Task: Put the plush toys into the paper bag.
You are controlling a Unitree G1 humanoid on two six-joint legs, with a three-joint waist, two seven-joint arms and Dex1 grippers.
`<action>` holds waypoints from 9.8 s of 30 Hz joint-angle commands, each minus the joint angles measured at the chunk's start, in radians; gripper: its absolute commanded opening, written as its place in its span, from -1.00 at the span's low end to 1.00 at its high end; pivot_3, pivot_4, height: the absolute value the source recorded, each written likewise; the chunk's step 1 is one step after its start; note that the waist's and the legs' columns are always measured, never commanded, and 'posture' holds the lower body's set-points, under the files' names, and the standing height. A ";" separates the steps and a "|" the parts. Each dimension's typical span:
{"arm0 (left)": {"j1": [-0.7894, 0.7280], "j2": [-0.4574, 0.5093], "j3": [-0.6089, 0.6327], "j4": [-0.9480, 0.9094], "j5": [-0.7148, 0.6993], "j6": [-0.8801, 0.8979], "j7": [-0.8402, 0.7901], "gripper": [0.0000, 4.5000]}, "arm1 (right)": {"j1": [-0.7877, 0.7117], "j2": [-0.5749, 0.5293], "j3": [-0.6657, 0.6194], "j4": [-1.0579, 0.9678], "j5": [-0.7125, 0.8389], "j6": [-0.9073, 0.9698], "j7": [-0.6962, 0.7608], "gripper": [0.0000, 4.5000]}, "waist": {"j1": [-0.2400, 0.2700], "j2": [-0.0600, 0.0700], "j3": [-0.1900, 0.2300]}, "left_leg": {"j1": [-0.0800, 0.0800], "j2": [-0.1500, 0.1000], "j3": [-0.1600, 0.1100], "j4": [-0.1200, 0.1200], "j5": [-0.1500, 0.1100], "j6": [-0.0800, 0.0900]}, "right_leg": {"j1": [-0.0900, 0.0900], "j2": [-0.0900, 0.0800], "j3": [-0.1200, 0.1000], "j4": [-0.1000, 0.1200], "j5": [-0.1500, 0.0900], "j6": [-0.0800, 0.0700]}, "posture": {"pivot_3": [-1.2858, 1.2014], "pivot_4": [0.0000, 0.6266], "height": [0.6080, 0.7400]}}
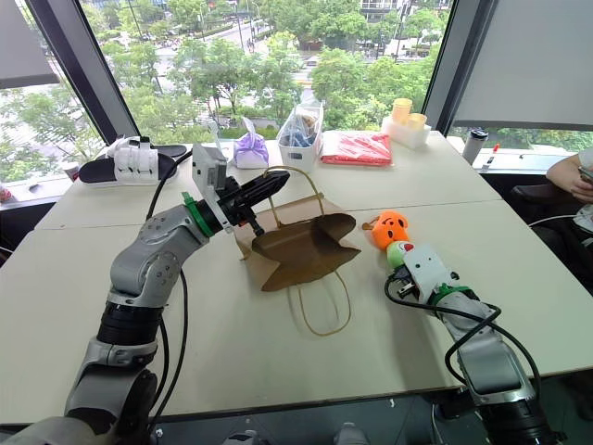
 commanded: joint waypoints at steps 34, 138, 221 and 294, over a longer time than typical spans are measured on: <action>-0.038 -0.019 0.023 -0.036 -0.123 0.122 -0.003 -1.00 | -0.459 0.267 0.302 0.064 0.227 0.058 0.124 -0.35 | -0.002 0.000 0.000 | 0.000 0.000 -0.002 -0.001 0.000 0.000 | -0.001 0.000 -0.001 0.000 0.000 0.000 | 0.03 -0.52 1.00; -0.029 -0.059 0.043 0.019 -0.101 0.085 0.098 -1.00 | -0.004 0.153 -0.090 -0.582 0.628 0.567 0.019 0.98 | -0.002 0.002 0.001 | -0.002 0.000 -0.003 -0.001 0.000 0.000 | -0.001 0.001 -0.001 -0.002 0.001 -0.001 | 0.03 -0.52 1.00; 0.168 0.295 0.026 -0.038 -0.111 0.260 -0.234 1.00 | -0.244 0.203 -0.128 -0.261 0.698 0.443 -0.098 -0.05 | -0.007 0.003 0.001 | -0.002 0.001 -0.001 -0.002 -0.001 0.001 | -0.002 0.000 0.000 -0.001 0.001 -0.001 | 0.03 -0.52 1.00; 0.036 0.283 0.005 0.209 0.094 0.038 -0.583 0.98 | 0.222 -0.444 -0.579 -0.552 1.227 0.526 0.152 -1.00 | 0.000 0.000 0.003 | -0.003 0.001 -0.002 0.000 -0.001 0.002 | 0.000 0.000 -0.001 -0.002 0.001 0.000 | 0.03 -0.52 1.00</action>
